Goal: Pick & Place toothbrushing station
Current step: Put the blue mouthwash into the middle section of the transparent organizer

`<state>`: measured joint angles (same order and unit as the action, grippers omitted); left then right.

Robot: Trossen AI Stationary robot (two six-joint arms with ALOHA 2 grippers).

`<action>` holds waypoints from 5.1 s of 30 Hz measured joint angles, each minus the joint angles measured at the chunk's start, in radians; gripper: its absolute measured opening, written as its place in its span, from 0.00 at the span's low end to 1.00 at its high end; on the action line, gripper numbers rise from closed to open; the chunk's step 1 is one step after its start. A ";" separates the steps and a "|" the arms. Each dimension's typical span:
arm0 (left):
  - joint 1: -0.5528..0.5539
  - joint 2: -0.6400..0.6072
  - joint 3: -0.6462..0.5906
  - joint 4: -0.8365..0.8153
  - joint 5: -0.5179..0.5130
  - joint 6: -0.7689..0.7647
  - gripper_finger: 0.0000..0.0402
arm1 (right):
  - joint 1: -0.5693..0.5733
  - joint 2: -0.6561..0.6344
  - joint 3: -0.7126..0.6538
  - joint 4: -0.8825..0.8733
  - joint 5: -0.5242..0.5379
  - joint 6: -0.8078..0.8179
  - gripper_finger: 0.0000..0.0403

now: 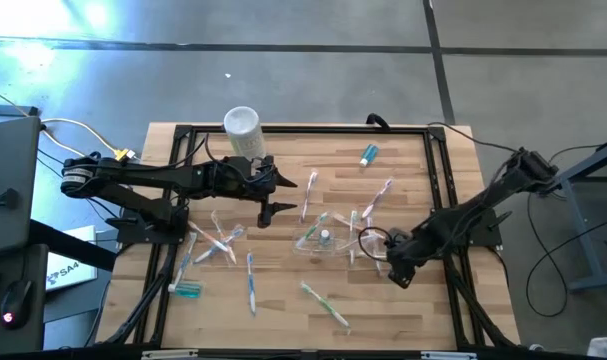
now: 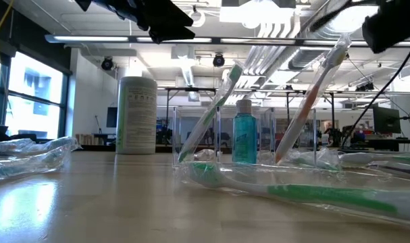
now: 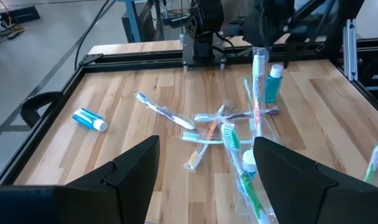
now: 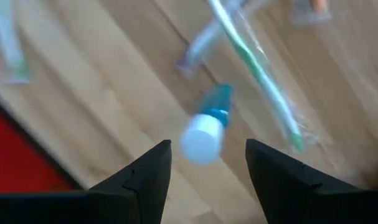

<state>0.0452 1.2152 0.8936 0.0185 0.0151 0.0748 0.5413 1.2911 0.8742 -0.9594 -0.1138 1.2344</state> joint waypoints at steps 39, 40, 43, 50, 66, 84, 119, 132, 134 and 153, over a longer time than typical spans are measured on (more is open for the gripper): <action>0.000 0.000 0.000 -0.022 0.000 0.006 0.63 | -0.053 0.075 -0.055 0.107 -0.073 -0.132 0.22; 0.000 0.000 0.000 -0.022 0.000 0.006 0.63 | -0.053 0.071 -0.055 0.105 -0.073 -0.133 0.22; 0.000 0.000 0.000 -0.022 0.000 0.006 0.63 | -0.058 0.069 -0.052 0.092 -0.060 -0.155 0.22; 0.000 0.000 0.000 -0.021 0.000 0.005 0.63 | -0.060 0.069 0.004 0.002 -0.024 -0.174 0.22; 0.000 0.000 0.000 -0.023 0.000 0.004 0.63 | 0.008 0.069 0.243 -0.008 -0.034 -0.277 0.22; 0.000 0.000 0.000 -0.022 0.000 0.003 0.63 | -0.206 0.111 0.344 0.177 0.146 -0.840 0.22; 0.000 0.000 0.000 -0.067 0.000 0.002 0.63 | -0.362 0.368 0.438 0.157 0.114 -1.053 0.22; 0.000 0.000 0.000 -0.074 0.000 0.002 0.63 | -0.374 0.420 0.438 0.164 0.090 -1.083 0.22; 0.000 0.000 0.000 -0.075 0.000 0.002 0.63 | -0.380 0.443 0.438 0.169 0.065 -1.088 0.22; 0.000 0.000 0.000 -0.074 0.000 0.007 0.63 | -0.400 0.481 0.438 0.170 0.006 -1.075 0.28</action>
<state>0.0448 1.2152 0.8936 -0.0555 0.0151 0.0813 0.1410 1.7721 1.3125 -0.7895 -0.1078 0.1595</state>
